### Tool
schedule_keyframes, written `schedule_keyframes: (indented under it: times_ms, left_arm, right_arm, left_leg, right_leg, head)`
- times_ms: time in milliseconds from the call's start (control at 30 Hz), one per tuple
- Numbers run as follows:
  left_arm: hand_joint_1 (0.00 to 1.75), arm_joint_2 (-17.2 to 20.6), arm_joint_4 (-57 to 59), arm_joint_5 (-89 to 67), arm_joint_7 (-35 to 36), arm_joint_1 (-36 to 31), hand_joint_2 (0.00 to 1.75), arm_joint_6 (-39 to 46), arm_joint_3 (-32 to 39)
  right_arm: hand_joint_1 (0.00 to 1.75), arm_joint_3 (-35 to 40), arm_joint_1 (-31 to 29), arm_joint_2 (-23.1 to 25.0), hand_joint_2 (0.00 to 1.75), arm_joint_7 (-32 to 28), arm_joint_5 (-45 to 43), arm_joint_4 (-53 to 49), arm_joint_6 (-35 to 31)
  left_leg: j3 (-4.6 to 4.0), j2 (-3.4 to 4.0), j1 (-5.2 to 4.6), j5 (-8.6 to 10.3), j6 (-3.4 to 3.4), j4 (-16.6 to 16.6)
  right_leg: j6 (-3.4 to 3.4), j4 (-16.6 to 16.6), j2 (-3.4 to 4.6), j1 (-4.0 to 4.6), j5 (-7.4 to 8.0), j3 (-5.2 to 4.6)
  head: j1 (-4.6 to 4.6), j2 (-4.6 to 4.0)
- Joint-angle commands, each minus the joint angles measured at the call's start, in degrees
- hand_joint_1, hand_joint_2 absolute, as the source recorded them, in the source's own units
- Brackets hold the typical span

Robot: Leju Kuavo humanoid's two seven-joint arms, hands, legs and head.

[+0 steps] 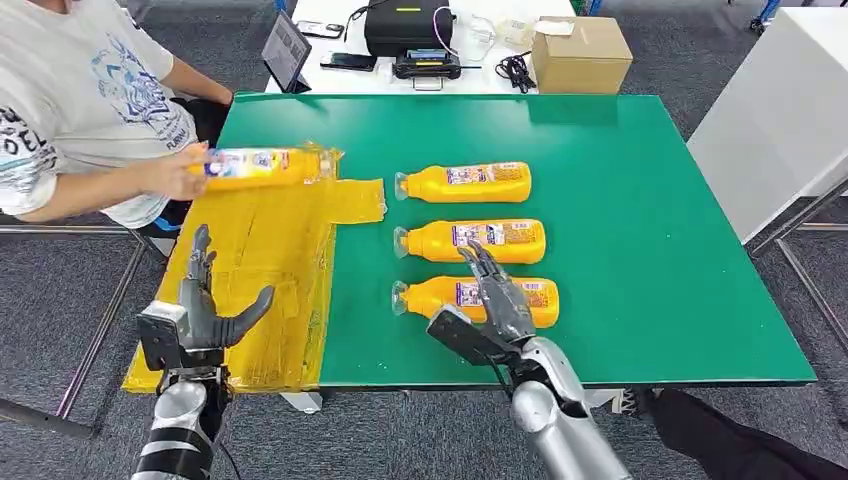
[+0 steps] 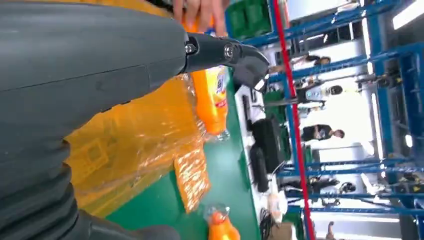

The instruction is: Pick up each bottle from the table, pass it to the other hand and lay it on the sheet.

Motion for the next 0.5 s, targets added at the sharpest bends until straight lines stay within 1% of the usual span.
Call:
schedule_keyframes:
  times_ms: [33, 67, 133, 200, 400, 500]
  left_arm:
    - [0.00, 1.1, 1.7, -0.5, 0.6, -0.7, 1.75, -2.0, -0.7]
    - [0.00, 1.1, 1.7, -0.5, 0.6, -0.7, 1.75, -2.0, -0.7]
    - [0.00, 1.1, 1.7, -0.5, 0.6, -0.7, 1.75, -2.0, -0.7]
    - [0.00, 1.0, 1.5, -0.7, 0.6, -0.6, 1.75, -2.3, -0.9]
    - [0.00, 0.4, 3.6, -1.2, 0.8, -1.2, 1.75, -3.6, -1.9]
    - [0.00, 0.4, 3.6, -1.2, 0.8, -1.2, 1.75, -3.6, -1.9]
  right_arm:
    - [0.00, 2.0, -3.7, -1.5, 1.75, -0.8, 0.0, 9.3, 1.9]
    - [0.00, 2.0, -3.7, -1.5, 1.75, -0.8, 0.0, 9.3, 1.9]
    - [0.00, 2.0, -3.7, -1.5, 1.75, -0.8, 0.0, 9.3, 1.9]
    - [0.00, 2.1, -4.0, -1.5, 1.75, -0.7, -0.3, 9.6, 2.4]
    - [0.00, 4.8, -8.4, -2.7, 1.75, 1.1, 0.6, 17.2, 4.9]
    - [0.00, 4.8, -8.5, -2.9, 1.75, 1.1, 0.6, 17.2, 4.9]
  left_leg:
    - [0.17, 0.04, 0.05, -0.05, -0.07, 0.0]
    - [0.29, 0.07, 0.10, -0.10, -0.11, 0.0]
    - [0.12, 0.02, 0.03, -0.05, -0.06, 0.0]
    - [0.16, 0.07, 0.06, -0.09, -0.09, 0.0]
    - [0.14, 0.09, 0.05, -0.06, -0.09, 0.0]
    - [0.15, 0.06, 0.05, -0.05, -0.08, 0.0]
  right_leg:
    - [-0.08, -0.1, 0.02, 0.06, -0.02, 0.19]
    - [-0.14, -0.1, 0.04, 0.11, -0.06, 0.32]
    - [-0.08, 0.0, 0.03, 0.04, -0.03, 0.14]
    - [-0.11, -0.1, 0.08, 0.07, -0.05, 0.18]
    - [-0.11, 0.0, 0.09, 0.07, -0.02, 0.15]
    - [-0.10, -0.1, 0.05, 0.06, -0.02, 0.15]
  head:
    - [0.00, 0.00]
    - [0.00, 0.00]
    - [0.00, 0.00]
    - [0.00, 0.00]
    - [0.00, 0.00]
    - [-0.02, 0.00]
